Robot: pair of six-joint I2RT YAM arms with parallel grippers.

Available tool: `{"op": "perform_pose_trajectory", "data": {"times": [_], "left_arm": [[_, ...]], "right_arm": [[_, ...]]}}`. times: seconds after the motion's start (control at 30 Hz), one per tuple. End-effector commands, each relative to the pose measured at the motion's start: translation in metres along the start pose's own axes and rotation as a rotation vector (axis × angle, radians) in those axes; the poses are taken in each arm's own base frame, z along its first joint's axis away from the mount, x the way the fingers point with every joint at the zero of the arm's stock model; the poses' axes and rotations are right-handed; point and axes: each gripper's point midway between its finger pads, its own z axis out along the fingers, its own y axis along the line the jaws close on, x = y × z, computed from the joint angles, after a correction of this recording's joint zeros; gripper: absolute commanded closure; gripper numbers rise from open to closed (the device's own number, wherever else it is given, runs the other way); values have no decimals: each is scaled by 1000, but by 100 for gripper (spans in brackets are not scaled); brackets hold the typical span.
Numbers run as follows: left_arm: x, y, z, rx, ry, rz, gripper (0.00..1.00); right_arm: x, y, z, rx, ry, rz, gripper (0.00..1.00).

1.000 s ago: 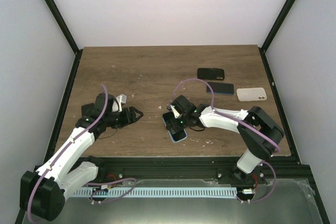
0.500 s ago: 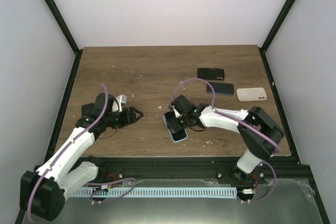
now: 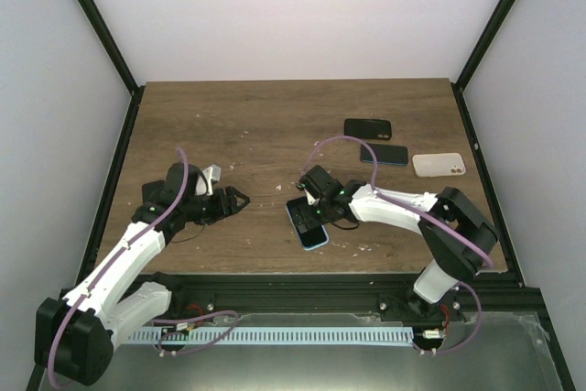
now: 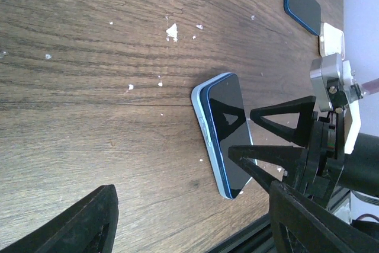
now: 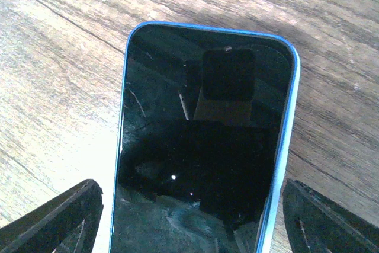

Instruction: Put the phone into the phone case

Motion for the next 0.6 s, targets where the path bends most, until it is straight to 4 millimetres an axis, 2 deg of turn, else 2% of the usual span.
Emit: {"op": "perform_pose_trajectory", "data": {"times": [0.0, 0.13, 0.3, 0.57], "left_arm": [[0, -4, 4, 25, 13, -12, 30], [2, -7, 8, 50, 26, -23, 33], [0, -9, 11, 58, 32, -34, 35], [-4, -14, 14, 66, 49, -41, 36]], "right_arm": [[-14, -2, -8, -5, -49, 46, 16], [-11, 2, -2, -68, -34, 62, 18], [-3, -3, 5, -68, -8, 86, 22], [20, -13, 5, -66, 23, 115, 18]]}}
